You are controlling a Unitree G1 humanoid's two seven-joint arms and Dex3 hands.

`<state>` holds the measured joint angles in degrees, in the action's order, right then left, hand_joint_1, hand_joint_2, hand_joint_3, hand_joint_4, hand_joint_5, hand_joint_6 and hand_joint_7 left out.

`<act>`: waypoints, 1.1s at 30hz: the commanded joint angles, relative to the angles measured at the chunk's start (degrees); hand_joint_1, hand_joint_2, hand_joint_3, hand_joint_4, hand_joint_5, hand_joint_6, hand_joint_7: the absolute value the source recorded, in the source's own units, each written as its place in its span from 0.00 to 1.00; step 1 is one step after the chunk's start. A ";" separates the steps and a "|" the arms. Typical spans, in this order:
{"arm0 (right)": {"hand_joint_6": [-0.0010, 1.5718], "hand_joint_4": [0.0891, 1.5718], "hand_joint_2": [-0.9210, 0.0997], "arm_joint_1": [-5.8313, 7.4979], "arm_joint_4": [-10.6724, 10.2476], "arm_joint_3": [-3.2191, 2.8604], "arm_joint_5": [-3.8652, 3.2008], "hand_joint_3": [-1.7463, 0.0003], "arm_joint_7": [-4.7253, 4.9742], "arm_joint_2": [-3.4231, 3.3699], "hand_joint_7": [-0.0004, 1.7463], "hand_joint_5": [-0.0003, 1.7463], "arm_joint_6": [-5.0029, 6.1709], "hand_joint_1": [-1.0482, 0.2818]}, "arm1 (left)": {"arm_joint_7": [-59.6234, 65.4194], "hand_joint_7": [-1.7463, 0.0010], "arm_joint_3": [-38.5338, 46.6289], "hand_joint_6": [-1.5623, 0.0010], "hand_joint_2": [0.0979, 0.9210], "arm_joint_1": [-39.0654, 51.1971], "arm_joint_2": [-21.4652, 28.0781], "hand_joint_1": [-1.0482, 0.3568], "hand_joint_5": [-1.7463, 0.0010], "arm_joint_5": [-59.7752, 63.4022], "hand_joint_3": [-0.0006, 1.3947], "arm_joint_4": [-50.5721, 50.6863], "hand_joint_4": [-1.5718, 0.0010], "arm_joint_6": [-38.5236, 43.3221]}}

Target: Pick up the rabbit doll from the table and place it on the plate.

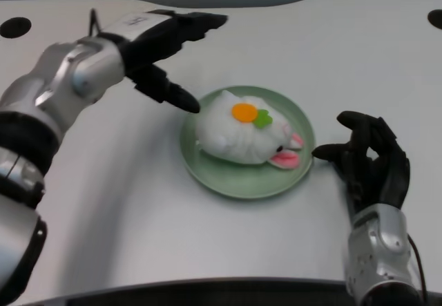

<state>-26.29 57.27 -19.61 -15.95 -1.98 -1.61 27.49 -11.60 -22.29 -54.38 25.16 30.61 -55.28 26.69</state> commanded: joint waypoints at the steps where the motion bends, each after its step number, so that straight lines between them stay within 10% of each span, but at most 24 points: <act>1: 0.42 0.47 0.00 -0.44 -0.05 0.23 0.23 0.72 -0.27 -0.23 0.67 0.82 0.52 0.50 | 1.43 0.99 2.75 0.99 1.00 4.27 2.07 0.10 1.00 -2.41 0.07 2.49 1.00 0.83; 10: 0.41 0.47 0.00 0.80 -2.69 1.03 0.70 0.72 0.61 -0.36 0.66 0.81 -0.90 0.50 | 6.43 0.94 17.22 0.85 1.00 22.10 -1.05 0.32 0.90 -19.05 0.21 7.75 0.84 6.08; 14: 0.41 0.48 0.00 0.91 -2.72 0.97 0.72 0.73 0.72 -0.22 0.67 0.82 -0.82 0.49 | 4.74 0.97 22.41 0.74 1.00 29.71 -5.10 0.37 0.52 -28.05 0.23 14.60 0.92 2.06; 20: 0.41 0.48 0.00 -0.08 -1.61 0.49 0.49 0.72 0.45 0.96 0.67 0.81 -1.44 0.49 | 3.39 0.90 28.53 0.64 1.00 38.62 -11.23 0.39 0.25 -40.56 0.26 29.56 0.87 -11.93; 24: 0.42 0.49 0.00 -1.74 1.12 -0.31 -0.06 0.72 -0.79 2.34 0.68 0.82 -1.10 0.49 | 2.61 0.44 31.59 0.87 1.00 42.84 -14.66 0.41 0.10 -47.71 0.28 37.14 0.89 -19.53; 33: 0.46 0.57 0.00 -5.05 7.65 -3.00 -1.84 0.80 -2.45 3.94 0.65 0.77 -0.41 0.47 | 2.49 0.17 34.43 0.93 1.00 48.50 -17.93 0.41 0.00 -51.26 0.31 42.22 0.92 -25.87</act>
<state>-30.99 64.00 -22.20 -17.48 -3.96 2.35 26.59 -9.31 11.60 -7.09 7.84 -19.94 -13.70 2.01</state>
